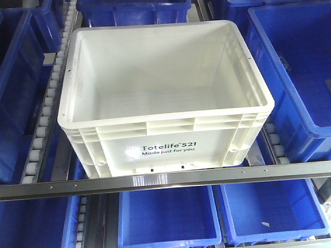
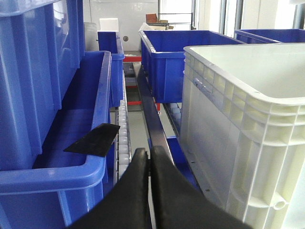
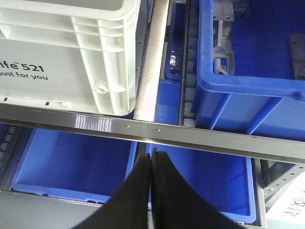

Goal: Move bin from left to right shelf

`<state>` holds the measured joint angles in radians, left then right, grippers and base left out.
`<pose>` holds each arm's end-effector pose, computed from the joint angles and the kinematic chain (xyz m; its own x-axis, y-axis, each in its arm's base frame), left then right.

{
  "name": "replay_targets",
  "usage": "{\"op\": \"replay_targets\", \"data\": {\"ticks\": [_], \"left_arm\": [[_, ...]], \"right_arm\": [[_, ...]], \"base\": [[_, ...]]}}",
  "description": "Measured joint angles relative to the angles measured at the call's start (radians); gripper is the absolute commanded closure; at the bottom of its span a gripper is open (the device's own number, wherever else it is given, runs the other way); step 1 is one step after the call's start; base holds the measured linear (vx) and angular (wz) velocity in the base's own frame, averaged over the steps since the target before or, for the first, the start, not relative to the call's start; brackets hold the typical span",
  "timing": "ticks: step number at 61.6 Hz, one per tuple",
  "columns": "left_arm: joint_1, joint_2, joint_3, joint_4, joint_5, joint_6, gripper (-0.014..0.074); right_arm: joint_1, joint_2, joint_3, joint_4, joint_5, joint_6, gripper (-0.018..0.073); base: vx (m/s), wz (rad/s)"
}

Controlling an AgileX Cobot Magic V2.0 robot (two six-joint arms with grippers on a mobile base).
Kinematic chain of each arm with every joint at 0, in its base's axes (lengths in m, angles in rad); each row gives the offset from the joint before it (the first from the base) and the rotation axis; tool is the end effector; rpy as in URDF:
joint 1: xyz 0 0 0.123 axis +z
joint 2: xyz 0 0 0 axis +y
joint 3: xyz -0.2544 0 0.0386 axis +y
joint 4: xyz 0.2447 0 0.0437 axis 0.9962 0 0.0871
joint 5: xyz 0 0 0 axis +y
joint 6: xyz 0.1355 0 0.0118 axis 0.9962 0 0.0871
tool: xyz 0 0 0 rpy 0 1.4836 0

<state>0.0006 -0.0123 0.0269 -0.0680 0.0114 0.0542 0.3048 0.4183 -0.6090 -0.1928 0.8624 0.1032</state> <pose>0.1262 0.0000 0.2069 0.0612 -0.0138 -0.9980 0.0010 0.9999 -0.0137 0.1281 0.0196 0.2777 -0.5147 -0.1859 -0.8370 -0.1924 0.9764 -0.0986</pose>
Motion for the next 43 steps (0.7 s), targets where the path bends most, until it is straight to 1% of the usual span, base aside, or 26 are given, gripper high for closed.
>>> {"op": "replay_targets", "data": {"ticks": [43], "left_arm": [[0.000,0.000,0.000,-0.002,0.000,-0.001,0.0603]], "right_arm": [[0.000,0.000,0.000,0.000,0.000,0.000,0.0568]], "base": [[0.00,0.00]]}}
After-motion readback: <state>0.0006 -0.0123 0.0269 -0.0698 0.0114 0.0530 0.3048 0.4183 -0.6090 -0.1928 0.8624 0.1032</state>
